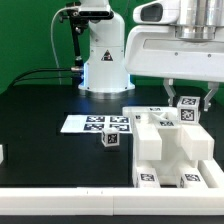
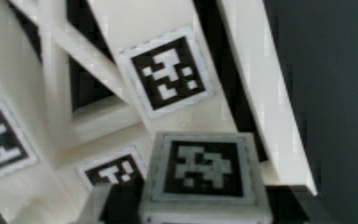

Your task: Assemble chair

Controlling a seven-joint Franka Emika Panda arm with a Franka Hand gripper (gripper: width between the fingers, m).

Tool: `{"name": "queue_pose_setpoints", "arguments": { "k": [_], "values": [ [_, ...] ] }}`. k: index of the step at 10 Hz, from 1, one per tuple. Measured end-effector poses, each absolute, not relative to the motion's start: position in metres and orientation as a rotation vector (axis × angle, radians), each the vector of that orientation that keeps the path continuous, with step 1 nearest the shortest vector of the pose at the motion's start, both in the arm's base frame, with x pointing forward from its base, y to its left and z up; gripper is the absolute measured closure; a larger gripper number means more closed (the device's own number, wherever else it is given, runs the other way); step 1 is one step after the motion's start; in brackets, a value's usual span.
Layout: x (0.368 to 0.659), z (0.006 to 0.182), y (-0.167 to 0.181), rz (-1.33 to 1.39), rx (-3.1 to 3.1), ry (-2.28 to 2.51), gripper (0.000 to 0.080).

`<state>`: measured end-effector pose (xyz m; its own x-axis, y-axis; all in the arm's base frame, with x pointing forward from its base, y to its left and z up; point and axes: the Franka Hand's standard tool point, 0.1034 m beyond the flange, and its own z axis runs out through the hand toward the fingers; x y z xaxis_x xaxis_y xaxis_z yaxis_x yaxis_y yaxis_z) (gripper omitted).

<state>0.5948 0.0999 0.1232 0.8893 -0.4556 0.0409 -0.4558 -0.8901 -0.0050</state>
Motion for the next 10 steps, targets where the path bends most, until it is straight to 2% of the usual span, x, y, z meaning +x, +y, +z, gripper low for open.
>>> {"name": "queue_pose_setpoints", "arguments": {
  "k": [8,10],
  "values": [
    [0.5941,0.1233,0.1025,0.016,2.681,-1.689,0.0517],
    [0.5937,0.1233,0.1047,0.01,2.623,-1.785,0.0517]
  ]
}}
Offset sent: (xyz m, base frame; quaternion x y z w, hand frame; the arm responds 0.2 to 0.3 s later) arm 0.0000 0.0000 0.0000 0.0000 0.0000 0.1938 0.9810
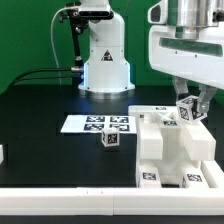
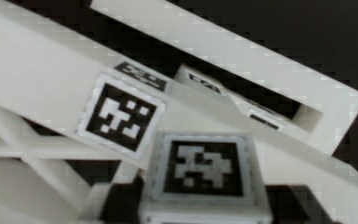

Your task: Assemble chair

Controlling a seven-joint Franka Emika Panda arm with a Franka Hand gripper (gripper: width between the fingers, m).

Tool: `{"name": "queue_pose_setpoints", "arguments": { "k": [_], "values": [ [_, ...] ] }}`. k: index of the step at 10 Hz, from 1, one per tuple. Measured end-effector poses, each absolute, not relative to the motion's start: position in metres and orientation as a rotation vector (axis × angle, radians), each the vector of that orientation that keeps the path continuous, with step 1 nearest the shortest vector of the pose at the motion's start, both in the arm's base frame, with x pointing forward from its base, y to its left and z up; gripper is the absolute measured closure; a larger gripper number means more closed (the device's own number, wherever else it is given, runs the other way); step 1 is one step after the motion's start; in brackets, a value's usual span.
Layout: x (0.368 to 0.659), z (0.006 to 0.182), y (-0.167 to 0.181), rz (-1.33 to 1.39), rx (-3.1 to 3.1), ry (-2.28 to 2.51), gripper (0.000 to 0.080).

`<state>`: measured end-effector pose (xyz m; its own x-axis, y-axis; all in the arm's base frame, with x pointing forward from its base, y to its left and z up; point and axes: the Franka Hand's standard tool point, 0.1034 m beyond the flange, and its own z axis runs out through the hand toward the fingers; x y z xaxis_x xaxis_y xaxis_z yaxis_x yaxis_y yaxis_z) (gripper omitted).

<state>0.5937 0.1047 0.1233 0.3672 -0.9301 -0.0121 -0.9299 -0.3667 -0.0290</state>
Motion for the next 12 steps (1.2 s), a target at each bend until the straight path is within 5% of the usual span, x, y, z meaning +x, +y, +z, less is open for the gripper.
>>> {"name": "queue_pose_setpoints", "arguments": {
  "k": [11,12],
  "values": [
    [0.5928,0.1223,0.1083,0.042,-2.333,2.013,0.0508],
    [0.5928,0.1222,0.1083,0.042,-2.333,2.013,0.0337]
  ]
}}
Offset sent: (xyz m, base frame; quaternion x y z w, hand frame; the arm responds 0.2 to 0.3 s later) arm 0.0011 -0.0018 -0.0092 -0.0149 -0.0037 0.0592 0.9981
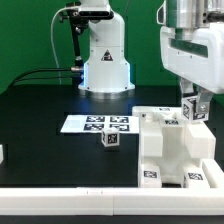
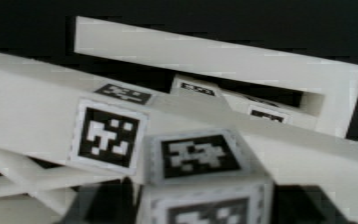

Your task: Assemble chair

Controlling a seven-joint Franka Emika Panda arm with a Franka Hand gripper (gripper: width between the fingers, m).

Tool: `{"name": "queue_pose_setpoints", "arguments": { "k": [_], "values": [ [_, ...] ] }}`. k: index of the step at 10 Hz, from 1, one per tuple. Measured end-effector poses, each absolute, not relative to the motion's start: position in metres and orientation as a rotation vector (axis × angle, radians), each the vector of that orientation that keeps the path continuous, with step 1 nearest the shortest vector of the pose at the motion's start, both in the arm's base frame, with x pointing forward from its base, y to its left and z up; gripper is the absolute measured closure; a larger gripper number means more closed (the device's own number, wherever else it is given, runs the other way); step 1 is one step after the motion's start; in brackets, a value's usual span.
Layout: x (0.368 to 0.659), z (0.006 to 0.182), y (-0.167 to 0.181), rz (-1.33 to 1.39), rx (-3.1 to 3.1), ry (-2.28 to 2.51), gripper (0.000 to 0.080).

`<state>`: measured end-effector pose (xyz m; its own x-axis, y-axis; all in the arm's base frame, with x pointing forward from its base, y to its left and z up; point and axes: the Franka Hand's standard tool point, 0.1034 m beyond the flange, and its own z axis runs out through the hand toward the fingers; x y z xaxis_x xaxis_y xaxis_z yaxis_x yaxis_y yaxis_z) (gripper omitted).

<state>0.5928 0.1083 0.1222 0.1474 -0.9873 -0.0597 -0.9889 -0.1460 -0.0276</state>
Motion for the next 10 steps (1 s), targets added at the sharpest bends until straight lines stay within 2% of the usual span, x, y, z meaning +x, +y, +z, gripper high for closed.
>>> {"name": "queue_pose_setpoints", "arguments": {
  "k": [1,2,8,10],
  "values": [
    [0.593,0.122,0.108,0.042,-2.341,2.003,0.0337],
    [0.593,0.122,0.109,0.037,-2.392,1.939,0.0181],
    [0.593,0.122,0.12,0.004,-2.715,1.422,0.0151],
    [0.593,0.122,0.115,-0.011,-2.898,1.013,0.0151]
  ]
}}
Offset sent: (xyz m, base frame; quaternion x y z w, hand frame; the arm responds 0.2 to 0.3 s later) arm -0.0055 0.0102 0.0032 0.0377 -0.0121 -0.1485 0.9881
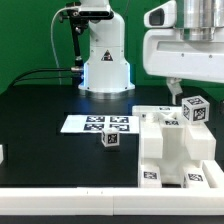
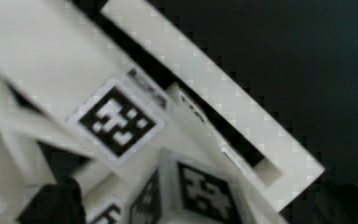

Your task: Assemble chair

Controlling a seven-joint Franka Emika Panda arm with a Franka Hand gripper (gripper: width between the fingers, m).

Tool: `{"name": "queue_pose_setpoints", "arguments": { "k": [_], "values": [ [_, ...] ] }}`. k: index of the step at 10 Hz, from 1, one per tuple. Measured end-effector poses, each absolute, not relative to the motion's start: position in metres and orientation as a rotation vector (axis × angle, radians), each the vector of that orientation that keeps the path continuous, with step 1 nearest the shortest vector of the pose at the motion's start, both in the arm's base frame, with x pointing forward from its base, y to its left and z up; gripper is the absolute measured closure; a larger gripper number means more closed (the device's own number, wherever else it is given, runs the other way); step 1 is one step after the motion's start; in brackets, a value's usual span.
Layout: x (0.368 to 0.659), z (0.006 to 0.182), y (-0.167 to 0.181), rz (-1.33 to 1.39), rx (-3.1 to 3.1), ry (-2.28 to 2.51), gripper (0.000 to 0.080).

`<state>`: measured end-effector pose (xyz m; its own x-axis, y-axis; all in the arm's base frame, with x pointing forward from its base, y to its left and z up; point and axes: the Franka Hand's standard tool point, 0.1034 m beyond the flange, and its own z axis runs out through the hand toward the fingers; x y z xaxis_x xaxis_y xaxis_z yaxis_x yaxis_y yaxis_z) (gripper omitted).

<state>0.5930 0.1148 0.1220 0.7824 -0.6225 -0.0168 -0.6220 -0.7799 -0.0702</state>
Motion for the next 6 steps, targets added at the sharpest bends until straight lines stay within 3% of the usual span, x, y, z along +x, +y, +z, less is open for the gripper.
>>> {"name": "queue_pose_setpoints", "arguments": {
  "k": [3,6],
  "values": [
    [0.5948,0.1232,0.1121,-0.043,-3.061,0.346,0.0151],
    [0.5948,0.1223,0.1106,-0.052,-3.082,0.112,0.0151]
  ]
}}
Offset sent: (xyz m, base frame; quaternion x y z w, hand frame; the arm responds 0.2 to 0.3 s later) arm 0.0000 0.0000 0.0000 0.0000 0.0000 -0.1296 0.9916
